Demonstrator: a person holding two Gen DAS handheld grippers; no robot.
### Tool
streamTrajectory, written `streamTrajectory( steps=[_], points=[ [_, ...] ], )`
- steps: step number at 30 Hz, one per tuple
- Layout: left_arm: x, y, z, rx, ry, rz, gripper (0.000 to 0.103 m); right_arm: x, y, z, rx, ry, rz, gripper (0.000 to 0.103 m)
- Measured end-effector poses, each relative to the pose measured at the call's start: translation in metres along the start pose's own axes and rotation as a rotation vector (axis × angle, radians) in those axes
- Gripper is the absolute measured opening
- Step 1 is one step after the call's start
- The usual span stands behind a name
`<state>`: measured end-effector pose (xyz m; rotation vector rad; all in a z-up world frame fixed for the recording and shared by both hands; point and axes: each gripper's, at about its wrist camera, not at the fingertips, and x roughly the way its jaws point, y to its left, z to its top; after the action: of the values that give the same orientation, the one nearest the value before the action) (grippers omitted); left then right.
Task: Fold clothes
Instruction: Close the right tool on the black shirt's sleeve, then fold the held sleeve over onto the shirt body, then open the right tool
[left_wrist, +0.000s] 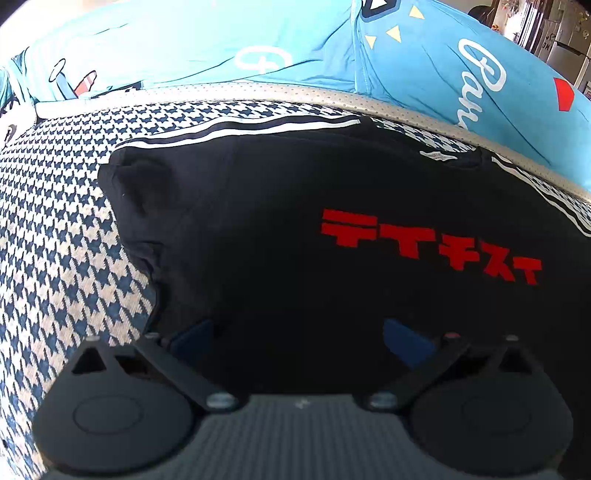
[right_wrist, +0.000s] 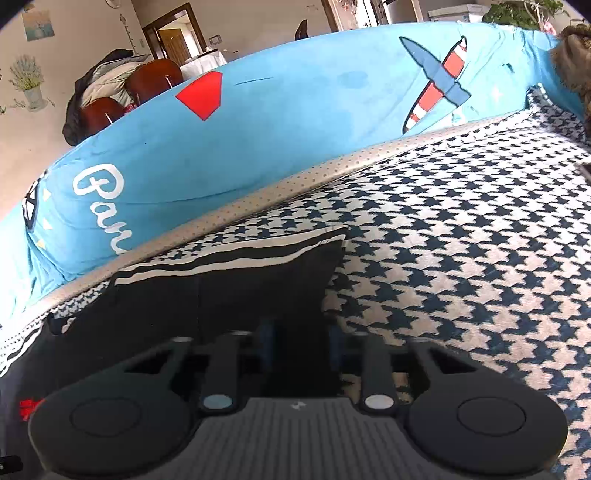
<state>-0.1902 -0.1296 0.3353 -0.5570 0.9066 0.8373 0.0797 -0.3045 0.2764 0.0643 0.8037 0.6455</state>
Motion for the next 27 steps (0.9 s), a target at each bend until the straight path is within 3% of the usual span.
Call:
streamTrajectory(
  steps=[10, 15, 19, 22, 24, 27],
  points=[
    [-0.002, 0.007, 0.000, -0.017, -0.001, 0.007, 0.103, -0.017, 0.035, 0.002, -0.084, -0.070, 0.050, 0.012],
    [-0.002, 0.009, 0.000, -0.023, -0.001, 0.011, 0.103, -0.032, 0.077, -0.006, -0.229, -0.098, 0.157, 0.012],
    [-0.002, 0.010, 0.001, -0.025, 0.000, 0.013, 0.103, -0.030, 0.111, -0.028, -0.384, -0.067, 0.231, 0.012],
    [-0.002, 0.012, 0.001, -0.028, 0.000, 0.011, 0.103, -0.023, 0.127, -0.041, -0.444, -0.002, 0.281, 0.015],
    [-0.003, 0.014, 0.001, -0.031, -0.003, 0.012, 0.103, -0.020, 0.129, -0.045, -0.435, 0.034, 0.318, 0.025],
    [-0.004, 0.016, 0.002, -0.038, -0.007, 0.013, 0.103, -0.022, 0.127, -0.043, -0.390, 0.045, 0.356, 0.031]
  ],
)
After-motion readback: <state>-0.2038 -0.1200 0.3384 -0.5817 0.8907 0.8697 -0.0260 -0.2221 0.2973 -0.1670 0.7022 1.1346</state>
